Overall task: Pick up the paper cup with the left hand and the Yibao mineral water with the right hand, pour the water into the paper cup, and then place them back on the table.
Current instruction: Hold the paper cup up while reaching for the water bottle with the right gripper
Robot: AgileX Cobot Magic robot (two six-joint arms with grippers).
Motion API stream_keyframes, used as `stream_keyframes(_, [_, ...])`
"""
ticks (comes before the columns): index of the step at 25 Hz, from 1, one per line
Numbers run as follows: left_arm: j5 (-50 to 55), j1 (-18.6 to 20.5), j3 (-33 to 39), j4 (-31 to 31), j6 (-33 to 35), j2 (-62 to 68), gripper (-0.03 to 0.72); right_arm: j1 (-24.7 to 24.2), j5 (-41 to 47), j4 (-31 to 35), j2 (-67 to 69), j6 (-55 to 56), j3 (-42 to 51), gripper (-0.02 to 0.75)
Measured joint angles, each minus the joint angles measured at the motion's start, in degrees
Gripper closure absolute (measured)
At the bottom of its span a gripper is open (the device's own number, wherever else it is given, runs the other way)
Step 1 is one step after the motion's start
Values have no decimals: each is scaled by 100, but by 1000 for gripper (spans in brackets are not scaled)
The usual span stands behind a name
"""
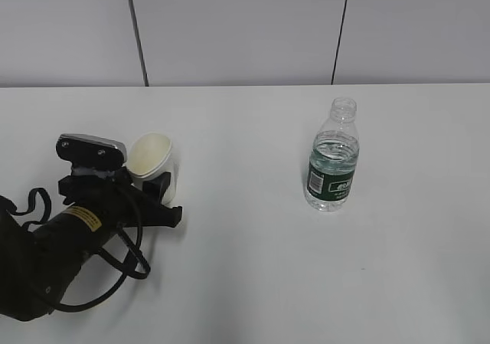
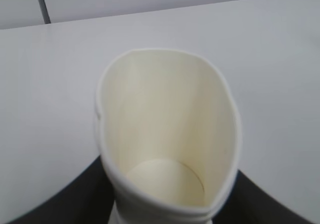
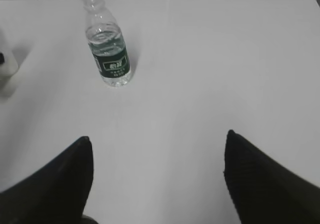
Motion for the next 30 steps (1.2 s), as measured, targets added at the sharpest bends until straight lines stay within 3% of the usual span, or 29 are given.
stream_keyframes(9, [0,0,0,72,0,0,343,0,-1143,607,742,-344,-11,132])
stream_keyframes(18, [0,0,0,78,0,0,344,0,-2952,587,1250,-1036,-11,141])
stream_keyframes(30, [0,0,0,78,0,0,345,0,-5381,589,3145,-1344,123,145])
